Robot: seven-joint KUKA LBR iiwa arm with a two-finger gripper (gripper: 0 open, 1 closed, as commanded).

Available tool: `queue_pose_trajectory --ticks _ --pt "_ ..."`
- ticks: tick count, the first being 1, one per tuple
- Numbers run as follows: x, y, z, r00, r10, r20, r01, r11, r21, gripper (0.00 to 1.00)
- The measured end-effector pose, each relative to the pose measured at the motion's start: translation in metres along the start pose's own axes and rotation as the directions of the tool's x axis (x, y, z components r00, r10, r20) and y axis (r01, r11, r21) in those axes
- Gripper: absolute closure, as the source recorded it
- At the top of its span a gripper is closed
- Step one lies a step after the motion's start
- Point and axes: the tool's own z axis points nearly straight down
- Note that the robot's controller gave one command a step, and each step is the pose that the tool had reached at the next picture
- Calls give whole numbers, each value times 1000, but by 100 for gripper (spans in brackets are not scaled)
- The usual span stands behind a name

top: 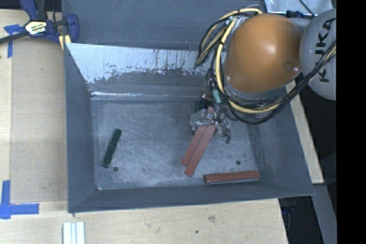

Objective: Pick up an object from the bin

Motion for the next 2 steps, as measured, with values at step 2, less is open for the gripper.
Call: queue_pose_trajectory --ticks 2 --pt "10 -28 -32 995 -98 0 98 995 -3 100"
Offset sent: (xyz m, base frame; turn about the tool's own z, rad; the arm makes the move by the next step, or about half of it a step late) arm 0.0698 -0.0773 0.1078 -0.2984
